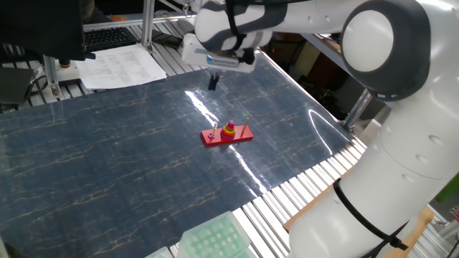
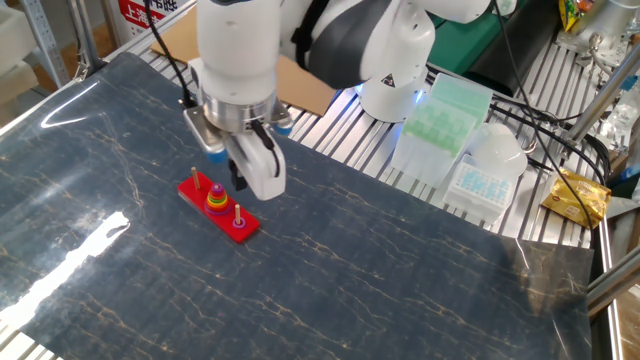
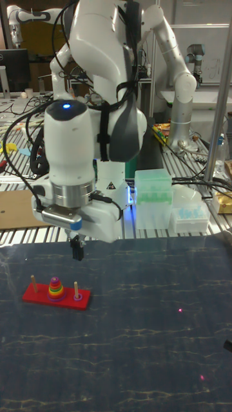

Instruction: Take out one Hanoi block and throw it aside

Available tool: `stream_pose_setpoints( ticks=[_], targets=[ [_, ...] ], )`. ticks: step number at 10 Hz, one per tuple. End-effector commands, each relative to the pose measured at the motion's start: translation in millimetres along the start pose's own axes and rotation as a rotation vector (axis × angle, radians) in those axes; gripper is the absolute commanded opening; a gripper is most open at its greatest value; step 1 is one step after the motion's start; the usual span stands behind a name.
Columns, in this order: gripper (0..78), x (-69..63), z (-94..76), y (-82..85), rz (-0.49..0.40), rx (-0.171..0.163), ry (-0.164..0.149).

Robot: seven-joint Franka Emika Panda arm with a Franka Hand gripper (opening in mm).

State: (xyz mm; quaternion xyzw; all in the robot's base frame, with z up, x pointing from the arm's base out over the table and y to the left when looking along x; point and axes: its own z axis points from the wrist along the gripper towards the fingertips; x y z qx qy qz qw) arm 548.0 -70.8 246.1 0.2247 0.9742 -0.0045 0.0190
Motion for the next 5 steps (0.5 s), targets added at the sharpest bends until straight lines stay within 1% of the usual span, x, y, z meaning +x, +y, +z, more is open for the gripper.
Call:
stream_pose_setpoints(
  ticks=[1,4,5],
  targets=[
    [0.0,-4.9,10.2,-14.8,-0.033,-0.007,-0.013],
    [0.0,-8.7,17.6,-27.7,-0.065,-0.009,-0.013],
    [0.0,-8.7,17.6,-27.7,-0.065,-0.009,-0.013]
  ],
)
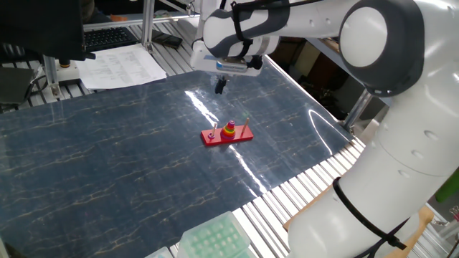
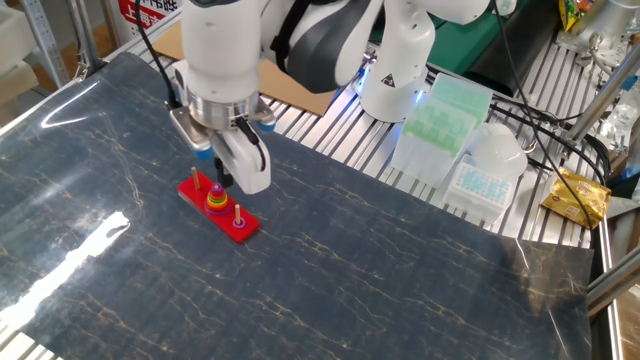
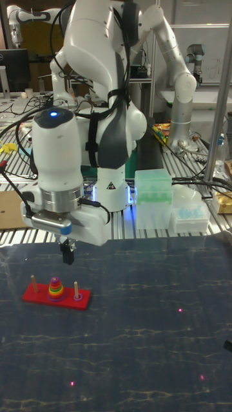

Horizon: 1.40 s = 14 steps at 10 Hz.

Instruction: Take out one Hanoi block and throw it aside

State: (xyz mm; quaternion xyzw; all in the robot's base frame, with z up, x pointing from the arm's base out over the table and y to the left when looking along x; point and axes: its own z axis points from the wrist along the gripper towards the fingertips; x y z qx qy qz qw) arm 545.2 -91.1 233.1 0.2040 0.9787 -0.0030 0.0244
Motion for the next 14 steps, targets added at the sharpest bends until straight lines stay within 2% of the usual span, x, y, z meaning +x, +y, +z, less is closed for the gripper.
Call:
stream_pose_setpoints(
  ticks=[1,7,11,14],
  targets=[
    [0.0,-5.9,9.4,-17.7,-0.042,-0.004,-0.005],
    [0.0,-8.3,20.4,-21.5,-0.029,-0.007,-0.005],
    [0.0,-9.0,21.5,-22.1,-0.023,-0.007,-0.004],
    [0.0,-9.0,21.5,-22.1,-0.018,-0.012,-0.015]
  ],
)
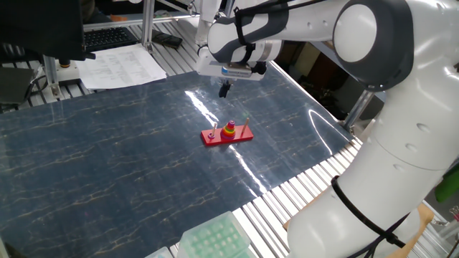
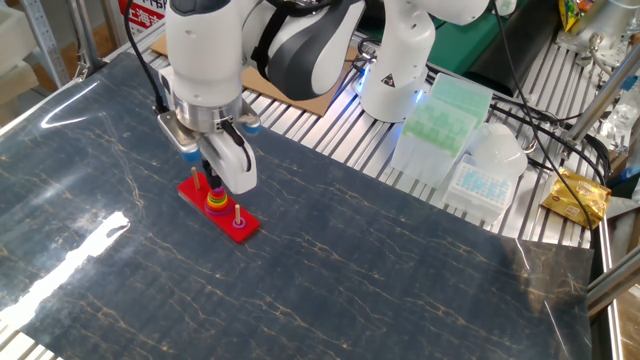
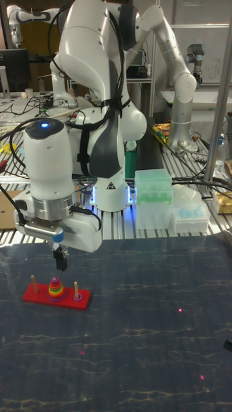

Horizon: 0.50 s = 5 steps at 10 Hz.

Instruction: Take out one Hanoi block and throw it aside

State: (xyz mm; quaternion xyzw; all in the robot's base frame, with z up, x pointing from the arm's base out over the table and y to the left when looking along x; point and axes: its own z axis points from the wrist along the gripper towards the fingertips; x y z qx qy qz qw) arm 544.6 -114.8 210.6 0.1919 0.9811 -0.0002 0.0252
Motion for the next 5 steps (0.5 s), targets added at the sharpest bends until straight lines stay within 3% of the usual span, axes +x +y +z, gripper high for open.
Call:
stream_pose_setpoints(
  ticks=[1,3,5],
  targets=[
    [0.0,-1.1,-1.3,-0.1,0.042,0.005,-0.004],
    [0.0,-1.1,-1.3,-0.1,0.068,0.014,0.015],
    [0.0,-1.1,-1.3,-0.1,0.068,0.015,0.014]
  ],
)
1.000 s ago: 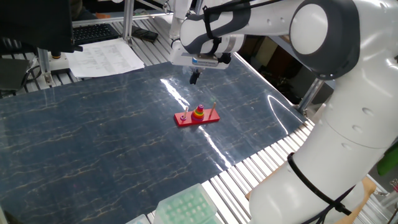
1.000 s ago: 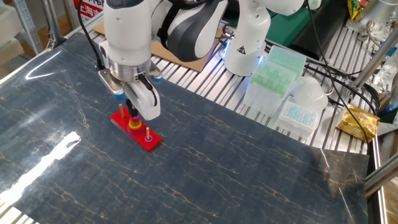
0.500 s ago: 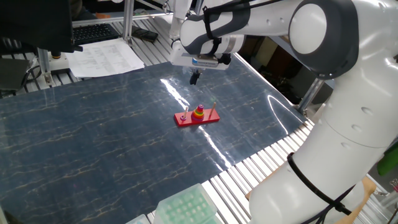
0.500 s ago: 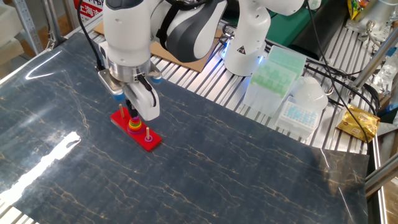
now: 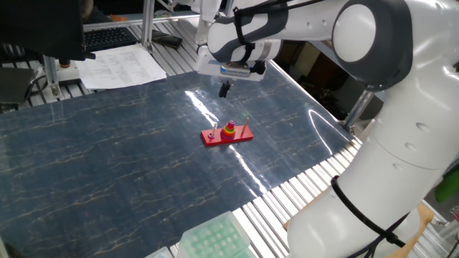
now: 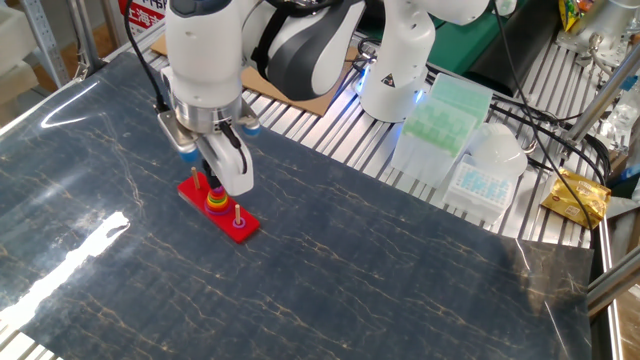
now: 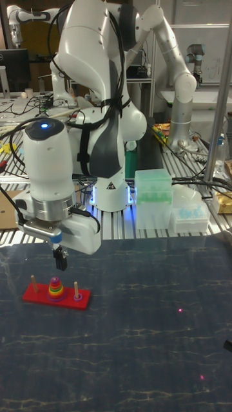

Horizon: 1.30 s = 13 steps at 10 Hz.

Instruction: Take out one Hanoi block and throw it aside

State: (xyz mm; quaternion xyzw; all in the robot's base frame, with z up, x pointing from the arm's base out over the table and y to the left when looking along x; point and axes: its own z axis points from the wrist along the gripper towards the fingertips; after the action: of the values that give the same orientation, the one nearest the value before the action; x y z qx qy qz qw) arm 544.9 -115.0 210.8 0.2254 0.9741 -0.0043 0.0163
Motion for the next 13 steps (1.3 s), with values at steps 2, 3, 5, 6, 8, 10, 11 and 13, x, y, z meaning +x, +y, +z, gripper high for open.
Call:
stream_pose_setpoints(
  ticks=[2,3,5,6,8,10,11,13],
  targets=[
    [0.0,-0.8,-1.2,0.0,-0.020,0.006,0.000],
    [0.0,2.0,1.2,-3.2,-0.031,0.004,-0.005],
    [0.0,6.4,6.9,-13.3,-0.042,0.002,-0.009],
    [0.0,6.9,8.5,-15.8,-0.039,0.001,-0.003],
    [0.0,10.7,12.0,-21.3,-0.046,-0.001,-0.008],
    [0.0,17.3,17.5,-31.0,-0.050,-0.003,-0.013],
    [0.0,19.4,19.3,-34.2,-0.054,-0.005,-0.012],
    [0.0,22.2,23.3,-40.8,-0.061,-0.007,-0.013]
  ],
)
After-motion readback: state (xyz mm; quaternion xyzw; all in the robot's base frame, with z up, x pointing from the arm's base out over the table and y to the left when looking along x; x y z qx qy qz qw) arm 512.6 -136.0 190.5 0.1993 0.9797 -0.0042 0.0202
